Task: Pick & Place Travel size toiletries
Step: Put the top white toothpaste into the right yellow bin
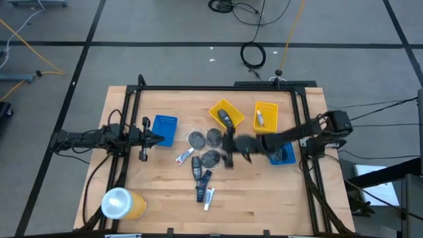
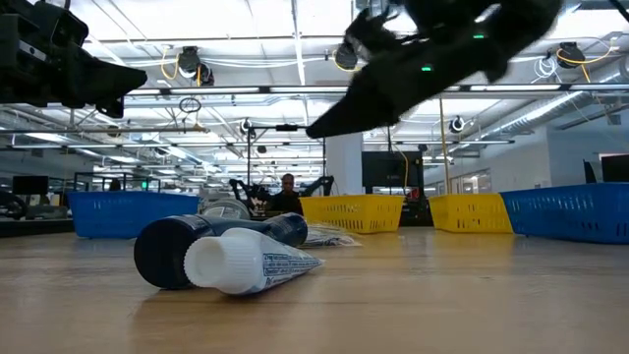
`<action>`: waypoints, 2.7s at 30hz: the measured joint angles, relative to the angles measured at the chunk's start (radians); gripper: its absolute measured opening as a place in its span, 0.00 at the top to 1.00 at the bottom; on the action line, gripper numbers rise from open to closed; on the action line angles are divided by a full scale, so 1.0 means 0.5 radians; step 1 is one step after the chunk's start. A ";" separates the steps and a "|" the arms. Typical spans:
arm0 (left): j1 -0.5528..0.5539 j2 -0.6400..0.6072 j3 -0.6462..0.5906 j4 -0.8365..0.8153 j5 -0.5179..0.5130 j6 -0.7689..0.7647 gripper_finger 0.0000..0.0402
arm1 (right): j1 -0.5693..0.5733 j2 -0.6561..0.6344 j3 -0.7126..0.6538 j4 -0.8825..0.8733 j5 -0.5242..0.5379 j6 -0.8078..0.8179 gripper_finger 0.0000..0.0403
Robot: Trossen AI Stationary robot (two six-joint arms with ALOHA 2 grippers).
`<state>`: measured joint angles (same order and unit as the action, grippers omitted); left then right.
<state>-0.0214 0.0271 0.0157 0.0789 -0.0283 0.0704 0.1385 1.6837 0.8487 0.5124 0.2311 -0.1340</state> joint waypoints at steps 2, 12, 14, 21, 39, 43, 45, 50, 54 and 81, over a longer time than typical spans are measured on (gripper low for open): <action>0.000 0.000 0.000 0.000 0.001 0.000 0.98 | 0.128 0.065 -0.118 0.246 -0.002 -0.068 0.39; 0.000 0.000 0.000 -0.001 0.001 0.000 0.98 | 0.217 0.454 -0.498 1.358 0.017 0.142 0.39; 0.000 0.000 0.000 0.001 0.000 0.000 0.98 | 0.203 0.502 -0.531 1.435 0.017 0.183 0.39; 0.000 0.000 -0.001 0.001 0.001 0.000 0.98 | 0.143 0.599 -0.556 1.487 0.007 0.171 0.39; 0.000 0.000 0.000 0.000 0.001 0.000 0.98 | -0.015 0.599 -0.636 1.533 0.000 0.203 0.39; 0.000 0.000 -0.001 0.000 0.001 0.000 0.98 | -0.034 0.599 -0.633 1.552 0.004 0.345 0.39; 0.000 0.000 0.000 0.000 0.001 0.000 0.98 | -0.045 0.599 -0.633 1.593 -0.013 0.392 0.39; 0.000 0.000 0.000 0.000 0.001 0.000 0.98 | -0.091 0.597 -0.555 1.616 -0.422 0.377 0.39; 0.000 0.000 0.000 0.017 0.001 -0.001 0.98 | -0.122 0.594 -0.412 1.615 -0.760 0.299 0.41; -0.221 0.960 0.495 0.043 -0.719 -0.284 0.98 | -0.312 0.006 -0.373 0.691 -0.822 -0.071 0.63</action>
<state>-0.1321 0.5072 0.2635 0.1003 -0.3877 -0.0715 -0.0174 1.6867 0.6624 0.8578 -0.1799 -0.1696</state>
